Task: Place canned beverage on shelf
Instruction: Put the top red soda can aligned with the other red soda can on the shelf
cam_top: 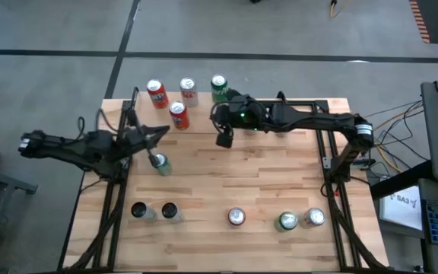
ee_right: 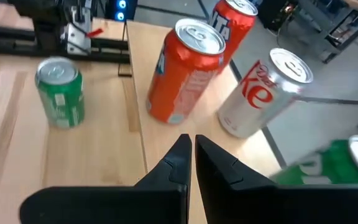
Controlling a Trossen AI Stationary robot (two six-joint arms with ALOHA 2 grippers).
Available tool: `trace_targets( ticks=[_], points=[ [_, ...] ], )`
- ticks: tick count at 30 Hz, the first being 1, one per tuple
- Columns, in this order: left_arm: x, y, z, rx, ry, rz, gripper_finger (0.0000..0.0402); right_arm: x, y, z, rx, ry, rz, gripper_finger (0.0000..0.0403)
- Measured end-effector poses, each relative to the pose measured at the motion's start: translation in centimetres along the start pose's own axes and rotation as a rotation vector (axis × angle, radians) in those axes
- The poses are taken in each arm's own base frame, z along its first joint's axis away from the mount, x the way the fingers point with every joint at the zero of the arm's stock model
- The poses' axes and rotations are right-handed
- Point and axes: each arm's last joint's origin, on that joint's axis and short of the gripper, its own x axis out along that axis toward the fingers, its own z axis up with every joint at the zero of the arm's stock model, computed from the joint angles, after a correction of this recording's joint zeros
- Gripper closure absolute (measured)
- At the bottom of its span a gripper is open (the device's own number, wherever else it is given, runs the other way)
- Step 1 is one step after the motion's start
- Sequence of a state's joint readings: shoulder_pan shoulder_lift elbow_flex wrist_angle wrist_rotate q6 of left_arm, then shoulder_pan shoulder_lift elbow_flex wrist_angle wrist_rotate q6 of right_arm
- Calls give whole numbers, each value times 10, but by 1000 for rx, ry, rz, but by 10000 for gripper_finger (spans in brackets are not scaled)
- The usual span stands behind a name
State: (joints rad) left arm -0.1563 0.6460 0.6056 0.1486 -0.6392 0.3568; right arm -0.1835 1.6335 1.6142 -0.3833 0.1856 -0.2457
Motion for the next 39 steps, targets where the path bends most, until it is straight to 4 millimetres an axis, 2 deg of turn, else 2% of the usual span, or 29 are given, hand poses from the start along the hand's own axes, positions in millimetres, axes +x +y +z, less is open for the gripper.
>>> trace_targets(
  ticks=[5, 10, 17, 24, 30, 35, 39],
  points=[
    [29, -3, 16, 78, 82, 33, 401, -20, -4, 0, -38, 42, 13, 390],
    [55, 4, 28, 179, 279, 46, 401, -36, -6, -4, -59, 112, 41, 390],
    [84, 26, 43, 219, 518, -89, 402, -59, -7, -9, -46, 166, 109, 390],
    [105, 61, 52, 234, 728, -189, 402, -75, -7, -14, -39, 148, 181, 390],
    [121, 83, 49, 224, 856, -276, 401, -84, -6, -24, -19, 155, 186, 390],
    [131, 86, 44, 270, 901, -304, 401, -86, -3, -36, -15, 179, 193, 390],
    [131, 85, 42, 293, 919, -324, 401, -88, -2, -42, -24, 184, 195, 390]
  ],
)
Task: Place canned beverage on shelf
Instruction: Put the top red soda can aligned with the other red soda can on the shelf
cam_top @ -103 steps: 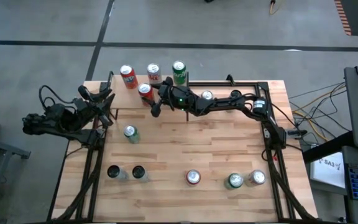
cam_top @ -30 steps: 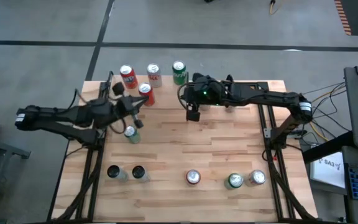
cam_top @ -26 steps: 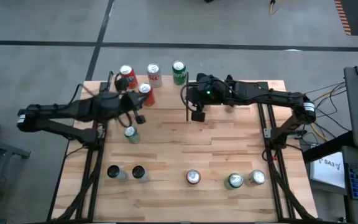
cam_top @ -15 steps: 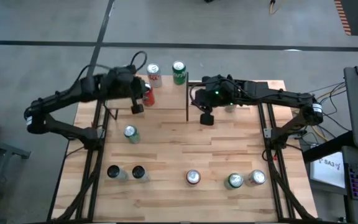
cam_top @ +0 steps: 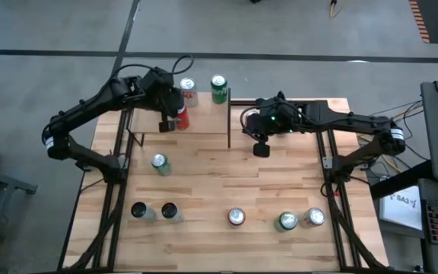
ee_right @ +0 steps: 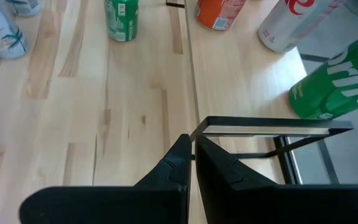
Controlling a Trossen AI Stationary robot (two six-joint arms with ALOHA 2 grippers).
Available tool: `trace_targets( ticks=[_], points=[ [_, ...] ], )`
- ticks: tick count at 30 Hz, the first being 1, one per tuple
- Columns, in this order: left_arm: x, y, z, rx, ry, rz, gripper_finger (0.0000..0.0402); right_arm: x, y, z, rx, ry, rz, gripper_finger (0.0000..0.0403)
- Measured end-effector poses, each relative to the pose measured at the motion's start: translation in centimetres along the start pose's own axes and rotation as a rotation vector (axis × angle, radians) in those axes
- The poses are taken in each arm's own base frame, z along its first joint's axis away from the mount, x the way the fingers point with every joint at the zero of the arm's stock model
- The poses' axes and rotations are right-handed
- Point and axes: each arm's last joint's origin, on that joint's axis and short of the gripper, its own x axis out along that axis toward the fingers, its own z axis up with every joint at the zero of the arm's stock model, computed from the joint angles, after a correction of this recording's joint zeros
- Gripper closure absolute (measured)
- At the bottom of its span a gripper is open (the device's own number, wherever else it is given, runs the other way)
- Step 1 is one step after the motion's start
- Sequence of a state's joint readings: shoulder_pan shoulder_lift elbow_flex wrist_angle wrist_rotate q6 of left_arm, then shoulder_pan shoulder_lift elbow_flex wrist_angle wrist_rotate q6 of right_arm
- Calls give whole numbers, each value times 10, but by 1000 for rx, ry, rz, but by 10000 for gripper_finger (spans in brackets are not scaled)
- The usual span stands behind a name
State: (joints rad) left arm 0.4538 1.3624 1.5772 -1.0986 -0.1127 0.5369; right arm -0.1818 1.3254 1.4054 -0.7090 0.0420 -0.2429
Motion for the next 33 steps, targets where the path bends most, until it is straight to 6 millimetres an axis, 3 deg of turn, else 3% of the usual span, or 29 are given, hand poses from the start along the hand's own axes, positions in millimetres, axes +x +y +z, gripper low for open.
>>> trace_targets(
  ticks=[15, 33],
  points=[
    [3, 0, -2, -1, 34, -11, 401, 14, 2, -6, 92, 38, 3, 390],
    [4, 1, -5, -47, 52, -9, 401, 14, 2, -6, 154, 39, -4, 390]
  ],
)
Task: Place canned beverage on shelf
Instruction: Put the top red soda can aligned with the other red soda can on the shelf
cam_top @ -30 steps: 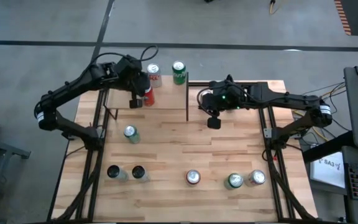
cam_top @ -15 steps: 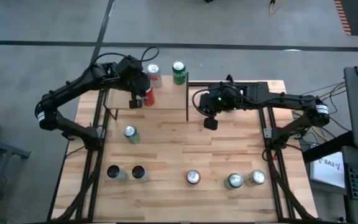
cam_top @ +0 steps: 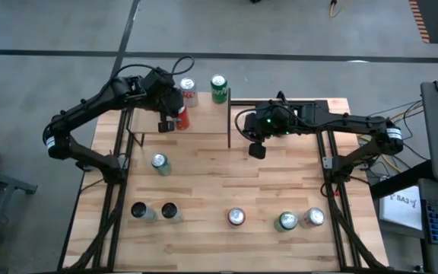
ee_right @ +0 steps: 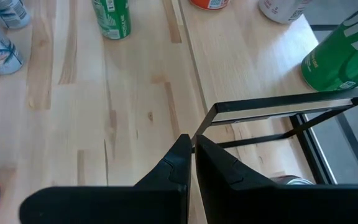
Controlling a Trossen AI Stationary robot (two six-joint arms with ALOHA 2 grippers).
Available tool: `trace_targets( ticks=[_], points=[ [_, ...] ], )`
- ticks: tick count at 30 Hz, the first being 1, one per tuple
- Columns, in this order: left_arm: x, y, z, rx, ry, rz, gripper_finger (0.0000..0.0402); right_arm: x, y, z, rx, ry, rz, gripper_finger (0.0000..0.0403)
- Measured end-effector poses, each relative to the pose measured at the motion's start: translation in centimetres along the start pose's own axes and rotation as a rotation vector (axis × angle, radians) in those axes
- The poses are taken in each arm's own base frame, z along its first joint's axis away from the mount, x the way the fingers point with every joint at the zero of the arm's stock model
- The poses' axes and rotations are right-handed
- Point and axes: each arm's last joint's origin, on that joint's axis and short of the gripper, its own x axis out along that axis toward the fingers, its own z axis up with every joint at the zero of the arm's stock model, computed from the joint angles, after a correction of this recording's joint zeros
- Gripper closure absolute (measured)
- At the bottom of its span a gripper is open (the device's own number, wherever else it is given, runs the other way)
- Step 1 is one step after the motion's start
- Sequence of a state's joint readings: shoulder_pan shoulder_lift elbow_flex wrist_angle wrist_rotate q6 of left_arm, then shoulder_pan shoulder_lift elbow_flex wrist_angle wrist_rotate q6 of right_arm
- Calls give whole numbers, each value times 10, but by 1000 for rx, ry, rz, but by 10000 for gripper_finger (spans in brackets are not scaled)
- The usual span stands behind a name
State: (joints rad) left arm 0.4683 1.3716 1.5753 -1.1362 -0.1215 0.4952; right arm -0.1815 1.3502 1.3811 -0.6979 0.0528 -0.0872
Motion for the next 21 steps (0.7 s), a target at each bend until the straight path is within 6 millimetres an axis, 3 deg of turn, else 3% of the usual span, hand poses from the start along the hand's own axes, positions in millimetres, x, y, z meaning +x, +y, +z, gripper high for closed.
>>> trace_targets(
  ticks=[21],
  points=[
    [8, -2, -5, -136, 44, 9, 402, 0, 0, 0, 1, 0, 0, 390]
  ],
)
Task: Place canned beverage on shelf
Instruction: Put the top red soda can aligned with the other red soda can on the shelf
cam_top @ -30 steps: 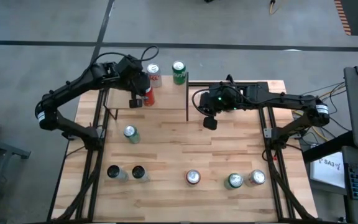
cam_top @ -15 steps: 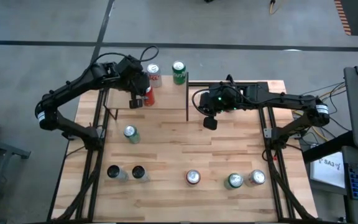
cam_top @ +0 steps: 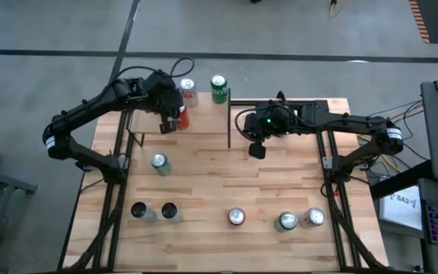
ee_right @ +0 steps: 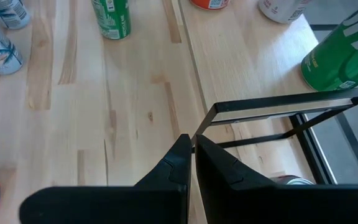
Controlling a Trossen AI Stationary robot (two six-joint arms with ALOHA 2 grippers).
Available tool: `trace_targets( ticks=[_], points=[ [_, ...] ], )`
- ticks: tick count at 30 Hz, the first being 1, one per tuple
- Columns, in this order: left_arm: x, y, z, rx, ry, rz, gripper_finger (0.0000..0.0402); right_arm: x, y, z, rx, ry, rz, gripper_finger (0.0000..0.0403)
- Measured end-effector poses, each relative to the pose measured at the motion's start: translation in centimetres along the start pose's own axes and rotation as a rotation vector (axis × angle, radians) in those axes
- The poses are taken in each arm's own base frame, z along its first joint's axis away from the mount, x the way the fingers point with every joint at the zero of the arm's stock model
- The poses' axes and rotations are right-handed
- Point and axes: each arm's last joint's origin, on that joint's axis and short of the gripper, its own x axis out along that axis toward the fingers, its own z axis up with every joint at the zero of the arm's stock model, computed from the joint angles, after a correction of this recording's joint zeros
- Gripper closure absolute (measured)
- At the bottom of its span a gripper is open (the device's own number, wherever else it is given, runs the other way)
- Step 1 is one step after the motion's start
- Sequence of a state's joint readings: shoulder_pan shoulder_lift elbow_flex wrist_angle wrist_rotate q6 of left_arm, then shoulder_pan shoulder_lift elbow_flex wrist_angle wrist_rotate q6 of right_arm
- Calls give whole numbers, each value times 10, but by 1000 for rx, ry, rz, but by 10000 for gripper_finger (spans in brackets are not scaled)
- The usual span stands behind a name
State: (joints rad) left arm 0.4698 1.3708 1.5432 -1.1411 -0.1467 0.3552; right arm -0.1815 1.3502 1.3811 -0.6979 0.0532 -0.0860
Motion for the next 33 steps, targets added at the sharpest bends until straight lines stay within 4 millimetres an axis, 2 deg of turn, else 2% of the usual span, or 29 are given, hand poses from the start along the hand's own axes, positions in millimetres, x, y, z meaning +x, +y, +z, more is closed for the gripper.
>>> trace_targets(
  ticks=[11, 26, 33],
  points=[
    [1, 2, -1, -210, 27, 83, 401, 0, 0, 0, 10, 0, 0, 390],
    [-6, 2, -1, -265, -23, 84, 402, 0, 0, 0, -4, 0, 0, 390],
    [-9, 8, -5, -240, 35, 310, 402, 0, 0, 0, -3, 0, 0, 390]
  ],
)
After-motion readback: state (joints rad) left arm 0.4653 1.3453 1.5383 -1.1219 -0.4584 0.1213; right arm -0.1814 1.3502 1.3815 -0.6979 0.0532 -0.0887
